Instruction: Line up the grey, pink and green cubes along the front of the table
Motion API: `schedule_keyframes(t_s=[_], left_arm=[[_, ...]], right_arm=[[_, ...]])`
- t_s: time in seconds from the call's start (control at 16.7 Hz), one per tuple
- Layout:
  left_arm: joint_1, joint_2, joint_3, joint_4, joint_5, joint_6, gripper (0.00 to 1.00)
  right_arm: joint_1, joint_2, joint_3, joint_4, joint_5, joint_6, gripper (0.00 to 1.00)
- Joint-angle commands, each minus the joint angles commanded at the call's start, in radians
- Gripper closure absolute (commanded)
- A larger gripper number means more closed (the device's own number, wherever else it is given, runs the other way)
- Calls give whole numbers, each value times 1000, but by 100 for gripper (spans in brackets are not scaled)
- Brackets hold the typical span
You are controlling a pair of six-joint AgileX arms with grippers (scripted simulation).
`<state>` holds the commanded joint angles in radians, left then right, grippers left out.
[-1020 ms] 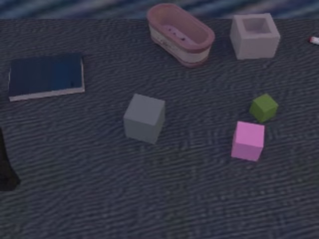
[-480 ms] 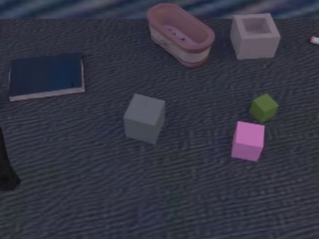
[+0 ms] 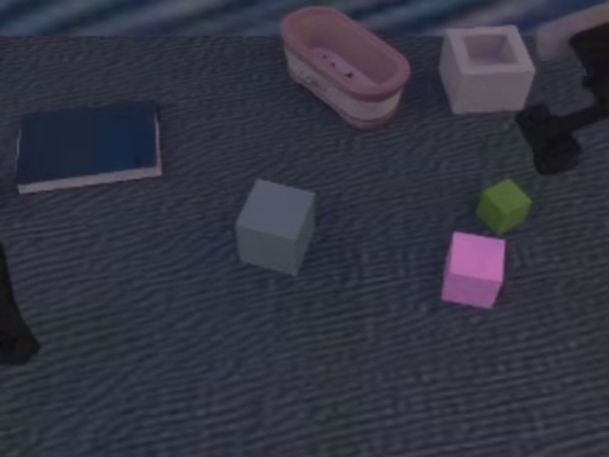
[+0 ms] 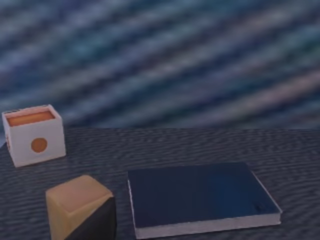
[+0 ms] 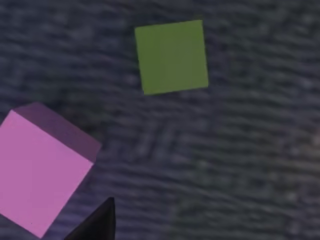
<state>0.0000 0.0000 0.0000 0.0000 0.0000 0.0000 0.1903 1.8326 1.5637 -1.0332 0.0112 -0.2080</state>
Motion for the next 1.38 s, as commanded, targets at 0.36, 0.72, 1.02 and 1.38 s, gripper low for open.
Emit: schedule_keyframes(t_s=[0.36, 0.72, 1.02, 1.38], left_arm=[[0, 0, 0, 0, 0, 0, 0], [0, 0, 0, 0, 0, 0, 0], [0, 0, 0, 0, 0, 0, 0], [0, 0, 0, 0, 0, 0, 0]], right_arm=[[45, 389, 388, -219, -5, -45, 0], [57, 486, 487, -269, -7, -57, 0], [54, 488, 468, -250, -7, -58, 0], [57, 544, 300, -15, -6, -56, 0]])
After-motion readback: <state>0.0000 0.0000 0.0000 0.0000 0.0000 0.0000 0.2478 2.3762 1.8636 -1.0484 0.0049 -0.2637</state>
